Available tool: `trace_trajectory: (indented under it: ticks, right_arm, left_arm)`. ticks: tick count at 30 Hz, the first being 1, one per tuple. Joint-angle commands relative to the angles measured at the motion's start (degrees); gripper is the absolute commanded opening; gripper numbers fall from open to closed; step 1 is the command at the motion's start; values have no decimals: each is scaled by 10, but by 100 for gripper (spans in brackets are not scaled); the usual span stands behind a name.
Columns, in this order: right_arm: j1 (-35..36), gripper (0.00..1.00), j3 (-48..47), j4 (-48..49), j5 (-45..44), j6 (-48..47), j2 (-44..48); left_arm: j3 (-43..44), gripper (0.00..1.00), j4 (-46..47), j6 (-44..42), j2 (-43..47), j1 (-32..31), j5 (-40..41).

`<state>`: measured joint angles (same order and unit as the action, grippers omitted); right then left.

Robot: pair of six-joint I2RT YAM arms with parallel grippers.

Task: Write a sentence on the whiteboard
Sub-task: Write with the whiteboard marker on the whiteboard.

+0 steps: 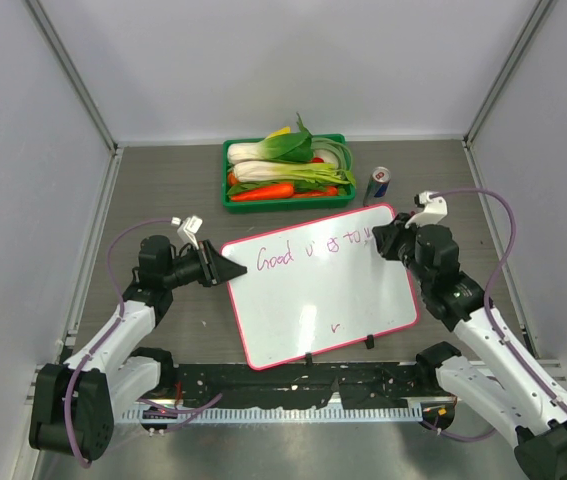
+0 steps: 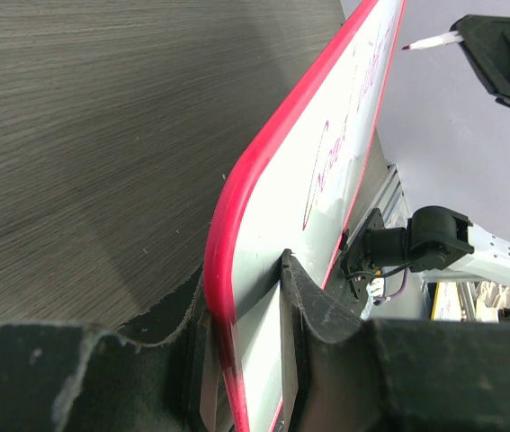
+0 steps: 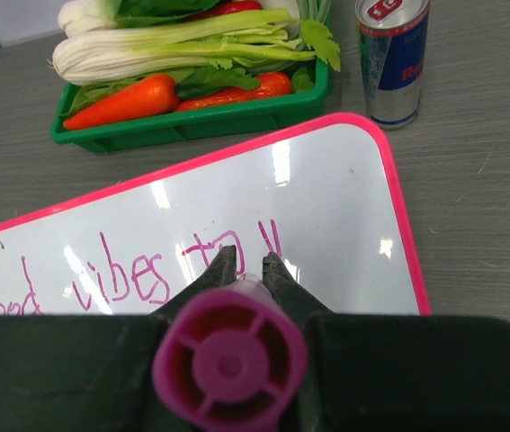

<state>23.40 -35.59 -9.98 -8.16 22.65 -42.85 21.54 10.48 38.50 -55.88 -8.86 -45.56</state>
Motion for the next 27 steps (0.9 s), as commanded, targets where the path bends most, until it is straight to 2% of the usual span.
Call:
trace_trajectory:
  ticks: [1, 11, 27]
  right_arm:
    - [-1, 1, -47, 38, -33, -1, -4]
    - [-4, 1, -69, 60, -88, -12, -59]
    - [-13, 2, -59, 64, -85, -15, -94]
  left_arm:
    - [-4, 0, -22, -89, -8, 12, 115]
    - [-4, 0, -21, -86, -6, 11, 113]
    - [-6, 0, -14, -86, -9, 12, 108]
